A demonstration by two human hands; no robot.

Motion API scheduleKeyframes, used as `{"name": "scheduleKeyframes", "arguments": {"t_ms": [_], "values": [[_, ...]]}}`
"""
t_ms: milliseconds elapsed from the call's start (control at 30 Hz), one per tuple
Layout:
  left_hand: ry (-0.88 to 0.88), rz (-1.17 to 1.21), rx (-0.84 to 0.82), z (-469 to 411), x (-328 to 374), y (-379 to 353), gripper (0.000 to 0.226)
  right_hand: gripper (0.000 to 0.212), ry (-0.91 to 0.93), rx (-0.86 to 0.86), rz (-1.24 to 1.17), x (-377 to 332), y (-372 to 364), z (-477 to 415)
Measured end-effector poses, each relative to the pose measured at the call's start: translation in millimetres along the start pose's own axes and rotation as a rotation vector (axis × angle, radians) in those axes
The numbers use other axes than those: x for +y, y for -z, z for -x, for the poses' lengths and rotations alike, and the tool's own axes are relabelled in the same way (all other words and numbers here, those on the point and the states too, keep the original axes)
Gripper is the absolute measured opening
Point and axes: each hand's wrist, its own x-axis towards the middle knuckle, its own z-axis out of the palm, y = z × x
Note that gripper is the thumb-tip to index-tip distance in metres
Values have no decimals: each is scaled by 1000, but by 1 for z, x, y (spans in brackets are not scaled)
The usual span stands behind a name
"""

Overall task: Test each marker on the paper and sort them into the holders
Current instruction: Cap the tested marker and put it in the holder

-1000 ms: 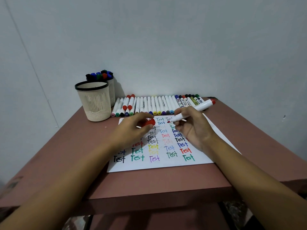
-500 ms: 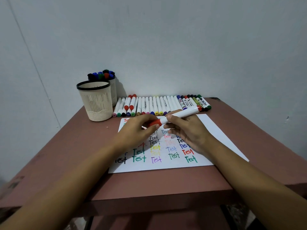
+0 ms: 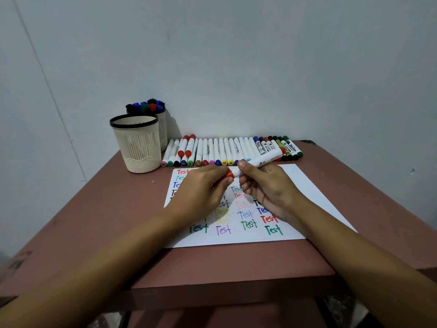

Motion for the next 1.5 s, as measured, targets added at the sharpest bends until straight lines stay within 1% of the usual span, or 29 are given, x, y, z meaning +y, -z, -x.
{"name": "scheduleKeyframes", "arguments": {"t_ms": [67, 133, 233, 267, 333, 400, 467, 500, 567, 600, 633, 667, 700, 733, 767, 800, 833, 900, 967, 1067, 1133, 1300, 1400, 1500], "values": [[24, 41, 0, 0, 1, 1, 26, 14, 9, -31, 6, 0, 0, -2], [67, 112, -21, 0, 1, 3, 31, 15, 19, -65, 16, -1, 0, -3], [140, 218, -22, -1, 1, 4, 36, 16, 31, -74, 17, -1, 0, -4], [164, 240, -24, -2, 0, 3, 34, 16, 33, -71, 18, -2, 0, -5], [254, 318, -47, -5, 0, 3, 18, 16, 30, -71, 28, -2, 1, -6], [418, 484, -79, -8, 0, 4, 4, 16, 11, -60, 16, -3, 1, -7], [552, 673, -78, -10, -3, 6, 4, 18, -17, -38, -36, -5, 0, -7], [593, 743, -62, -11, -4, 8, 5, 23, -29, -30, -70, -6, -1, -7], [650, 875, -3, -13, -7, 12, 7, 33, -40, 3, -142, -9, 0, -7], [676, 939, 46, -14, -8, 14, 7, 35, -35, 39, -158, -9, 3, -8], [695, 991, 109, -17, -9, 18, 7, 34, -14, 89, -117, -9, 6, -9], [706, 1027, 175, -19, -11, 21, 7, 33, 26, 152, 13, -7, 9, -10], [708, 1042, 231, -21, -13, 24, 6, 31, 82, 213, 224, -4, 12, -11], [704, 1031, 274, -23, -15, 29, 6, 29, 156, 255, 482, 1, 15, -11], [697, 990, 296, -24, -18, 33, 6, 29, 226, 261, 745, 6, 18, -10], [685, 914, 302, -27, -21, 39, 6, 32, 266, 221, 974, 12, 20, -10], [668, 817, 293, -30, -24, 45, 8, 37, 274, 149, 1154, 16, 22, -10], [618, 634, 288, -41, -31, 60, 12, 42, 228, 18, 1363, 24, 23, -10], [579, 487, 347, -57, -39, 78, 14, 44, 183, -30, 1407, 25, 23, -10], [560, 249, 442, -87, -64, 108, 25, 42, 181, -29, 1409, 25, 22, -8], [575, 139, 473, -106, -85, 128, 29, 42, 185, -36, 1424, 25, 21, -9], [639, -24, 498, -130, -119, 150, 28, 42, 205, -40, 1433, 22, 23, -11], [676, -56, 487, -132, -133, 149, 28, 42, 215, -59, 1432, 23, 22, -11], [675, -102, 473, -136, -144, 149, 27, 42, 226, -58, 1432, 21, 21, -14]]}}
